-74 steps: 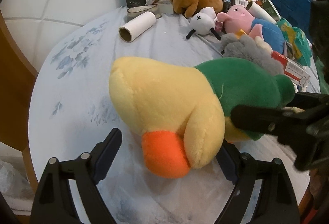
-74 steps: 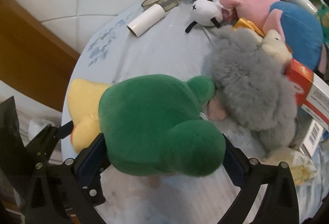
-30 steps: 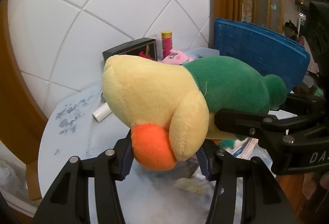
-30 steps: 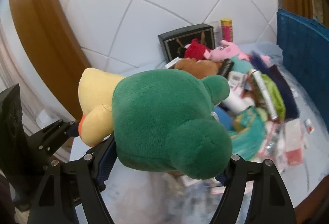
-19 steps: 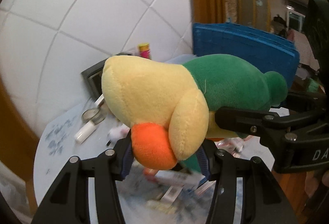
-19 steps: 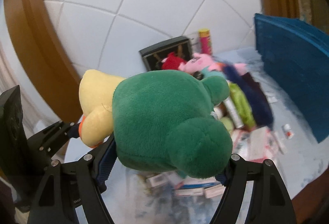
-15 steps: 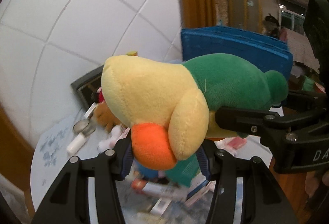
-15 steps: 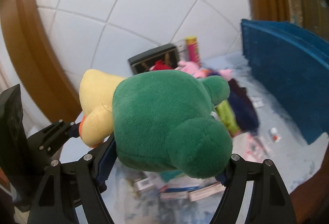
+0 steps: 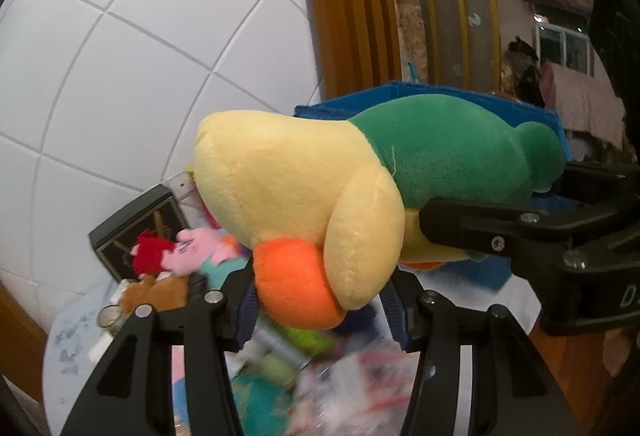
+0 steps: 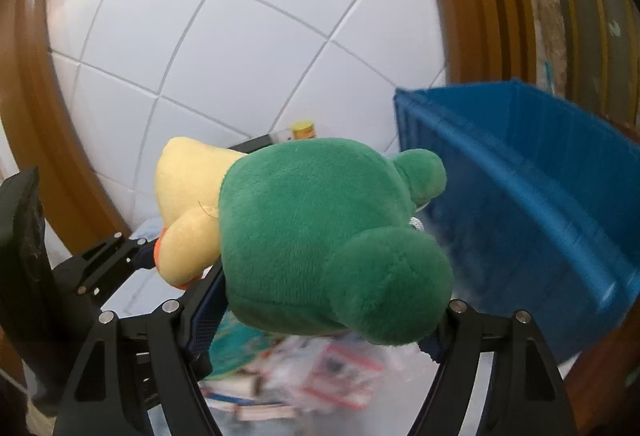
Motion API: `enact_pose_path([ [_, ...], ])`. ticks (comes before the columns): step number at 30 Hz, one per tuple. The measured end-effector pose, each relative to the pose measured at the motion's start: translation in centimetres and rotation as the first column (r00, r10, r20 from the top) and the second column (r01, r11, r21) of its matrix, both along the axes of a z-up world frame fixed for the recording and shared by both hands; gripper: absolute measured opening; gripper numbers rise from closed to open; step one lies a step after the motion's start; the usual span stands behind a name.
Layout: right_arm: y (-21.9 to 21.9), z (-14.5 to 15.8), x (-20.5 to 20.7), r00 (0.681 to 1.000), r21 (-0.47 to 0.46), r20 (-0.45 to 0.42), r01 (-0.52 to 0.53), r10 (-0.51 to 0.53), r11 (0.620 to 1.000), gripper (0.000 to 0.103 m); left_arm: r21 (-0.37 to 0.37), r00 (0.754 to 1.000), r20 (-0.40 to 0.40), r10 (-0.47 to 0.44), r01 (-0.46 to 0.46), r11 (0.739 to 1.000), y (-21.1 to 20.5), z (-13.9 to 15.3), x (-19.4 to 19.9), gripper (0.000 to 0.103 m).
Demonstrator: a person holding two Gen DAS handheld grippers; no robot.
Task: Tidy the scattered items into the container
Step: 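Lift the duck plush with both tools and carry it over the crate, then open both tools to drop the duck plush into the crate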
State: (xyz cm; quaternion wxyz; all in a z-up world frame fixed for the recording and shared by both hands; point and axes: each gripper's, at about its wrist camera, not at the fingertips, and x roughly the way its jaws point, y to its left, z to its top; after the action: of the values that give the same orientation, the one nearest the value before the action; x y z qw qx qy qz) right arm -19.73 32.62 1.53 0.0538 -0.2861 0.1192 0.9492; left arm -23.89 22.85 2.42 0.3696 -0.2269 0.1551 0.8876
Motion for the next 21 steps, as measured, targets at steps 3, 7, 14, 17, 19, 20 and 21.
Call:
enact_pose_path([
  [3, 4.8, 1.7, -0.2, 1.0, 0.027, 0.006, -0.019, 0.019, 0.999, 0.078, 0.012, 1.0, 0.009, 0.012, -0.012, 1.0, 4.3, 1.1, -0.1, 0.052],
  [7, 10.9, 3.6, -0.9, 1.0, 0.023, 0.002, -0.018, 0.018, 1.0, 0.078, -0.009, 1.0, 0.011, 0.013, -0.013, 1.0, 10.7, 2.7, -0.9, 0.052],
  [14, 20.6, 5.4, -2.6, 1.0, -0.019, -0.001, 0.022, -0.022, 1.0, 0.078, -0.05, 0.999, 0.025, -0.02, 0.022, 0.999, 20.6, 4.6, -2.7, 0.052],
  [17, 25.1, 6.1, -3.9, 1.0, -0.026, 0.017, 0.023, -0.022, 0.999, 0.078, -0.08, 0.999, 0.044, -0.012, 0.015, 0.997, 25.7, 5.0, -3.9, 0.052],
  [19, 28.1, 6.4, -5.6, 0.999, -0.034, 0.034, 0.008, -0.006, 0.999, 0.078, -0.105, 0.998, 0.061, 0.008, -0.002, 0.994, 29.1, 5.1, -5.1, 0.052],
  [20, 29.6, 6.5, -6.4, 0.999, -0.038, 0.043, -0.001, 0.002, 0.999, 0.078, -0.119, 0.997, 0.071, 0.023, -0.014, 0.993, 30.8, 5.1, -5.7, 0.052],
  [21, 31.3, 6.7, -7.3, 0.998, -0.038, 0.055, -0.013, 0.015, 0.999, 0.078, -0.132, 0.996, 0.082, 0.038, -0.027, 0.991, 32.5, 5.1, -6.4, 0.052],
])
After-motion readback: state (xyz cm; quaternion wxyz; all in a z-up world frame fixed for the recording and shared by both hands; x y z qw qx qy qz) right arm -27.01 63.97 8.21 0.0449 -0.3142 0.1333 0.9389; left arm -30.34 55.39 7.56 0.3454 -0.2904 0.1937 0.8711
